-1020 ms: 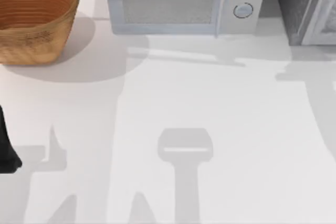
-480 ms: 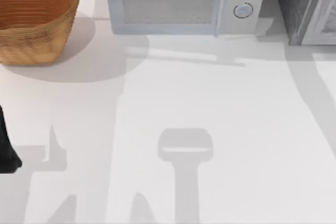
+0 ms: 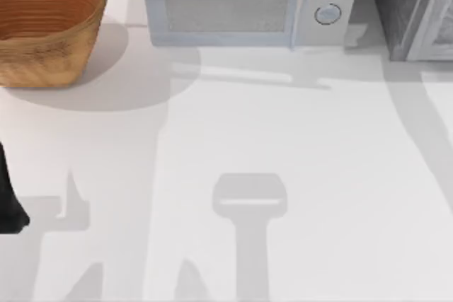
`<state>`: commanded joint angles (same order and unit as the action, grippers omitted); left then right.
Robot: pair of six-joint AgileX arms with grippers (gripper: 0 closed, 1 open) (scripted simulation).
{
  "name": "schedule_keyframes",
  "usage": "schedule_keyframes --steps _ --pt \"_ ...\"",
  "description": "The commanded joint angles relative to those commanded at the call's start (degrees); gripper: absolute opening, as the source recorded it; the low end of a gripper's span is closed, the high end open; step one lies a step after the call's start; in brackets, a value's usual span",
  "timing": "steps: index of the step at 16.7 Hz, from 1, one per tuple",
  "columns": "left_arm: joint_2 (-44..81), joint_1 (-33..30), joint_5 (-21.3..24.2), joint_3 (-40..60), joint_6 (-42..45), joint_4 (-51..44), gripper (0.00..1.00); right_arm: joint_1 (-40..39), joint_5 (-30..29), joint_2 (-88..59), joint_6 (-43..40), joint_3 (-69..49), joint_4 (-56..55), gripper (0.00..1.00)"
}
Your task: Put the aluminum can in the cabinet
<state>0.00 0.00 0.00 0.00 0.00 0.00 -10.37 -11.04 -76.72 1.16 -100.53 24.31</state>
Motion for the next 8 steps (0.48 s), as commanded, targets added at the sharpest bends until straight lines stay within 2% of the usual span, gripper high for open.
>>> schedule_keyframes --steps 4,8 --pt "0.0 0.0 0.0 0.0 0.0 0.0 1.0 0.53 0.75 -8.13 -0.15 -8.86 3.04 0.0" --pt "0.0 0.0 0.0 0.0 0.0 0.0 1.0 1.88 1.78 -21.05 -0.22 -26.4 7.55 0.0"
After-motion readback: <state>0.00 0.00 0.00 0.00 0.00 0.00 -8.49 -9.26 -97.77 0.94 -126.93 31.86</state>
